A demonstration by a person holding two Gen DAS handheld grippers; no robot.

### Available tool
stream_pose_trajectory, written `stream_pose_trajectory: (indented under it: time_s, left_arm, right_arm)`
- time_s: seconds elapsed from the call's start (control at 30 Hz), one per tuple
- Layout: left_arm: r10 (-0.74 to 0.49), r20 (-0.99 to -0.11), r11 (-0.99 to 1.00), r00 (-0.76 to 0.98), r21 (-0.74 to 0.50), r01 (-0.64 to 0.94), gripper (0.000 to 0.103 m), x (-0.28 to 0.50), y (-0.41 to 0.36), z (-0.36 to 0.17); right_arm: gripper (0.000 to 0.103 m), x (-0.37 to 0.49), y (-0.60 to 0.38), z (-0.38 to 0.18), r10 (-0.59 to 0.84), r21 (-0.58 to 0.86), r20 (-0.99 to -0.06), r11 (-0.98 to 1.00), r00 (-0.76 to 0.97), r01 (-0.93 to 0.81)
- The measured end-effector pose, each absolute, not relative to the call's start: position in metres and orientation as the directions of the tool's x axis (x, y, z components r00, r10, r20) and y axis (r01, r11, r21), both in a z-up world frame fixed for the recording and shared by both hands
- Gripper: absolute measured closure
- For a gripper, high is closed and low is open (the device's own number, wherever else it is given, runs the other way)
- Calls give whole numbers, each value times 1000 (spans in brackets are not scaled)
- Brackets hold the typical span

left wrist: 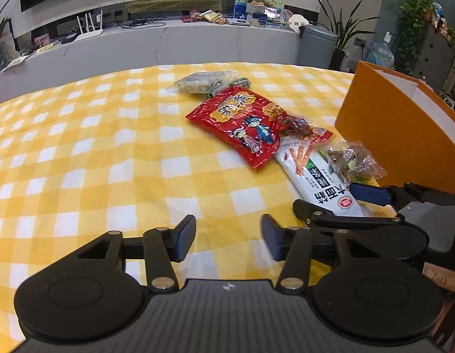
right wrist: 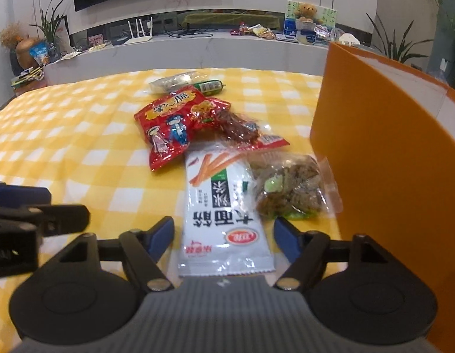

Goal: Organize snacks
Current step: 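Lower both tools toward the white spicy strip packet and red snack bag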

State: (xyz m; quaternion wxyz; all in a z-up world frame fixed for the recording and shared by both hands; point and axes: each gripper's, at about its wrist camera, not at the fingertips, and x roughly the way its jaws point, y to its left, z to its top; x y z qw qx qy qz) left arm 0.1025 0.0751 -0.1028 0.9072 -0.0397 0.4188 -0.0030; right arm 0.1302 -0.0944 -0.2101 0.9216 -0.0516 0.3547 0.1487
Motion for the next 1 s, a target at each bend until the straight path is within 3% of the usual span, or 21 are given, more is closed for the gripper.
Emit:
stream_pose_trajectory:
  time_s: [0.1,0.17,0.33,0.8,0.87,1.0]
  left_arm:
    - [-35,-751,996,659,-81,-39,46,102,83,-102]
    - [-28,-752,995,659,-81,-50,46,101,89,-102]
    - [-17,-764,994,645,-80,-69,46,98,99,-103]
    - [-7,-769,993,639,-80,-86,45,91,109,-98]
    - [-3,-768,993,641,-79,-90,45,89,111,-97]
    - [-9,-771,993,637,-84,-88,45,88,110,-98]
  right_arm:
    - [33,132,-88,-211,238,10,-657,952,716,-307]
    - [46,131,-83,-210,245,3,-647,948,722,-318]
    - [53,115,-71,-211,282,-17,-632,926,722,-376]
    - [44,123,-61,-207,330,-28,-663,886,672,-463]
    - [37,130,-61,-208,334,-11,-667,889,666,-457]
    - [38,132,-60,-209,339,5,-661,894,670,-447]
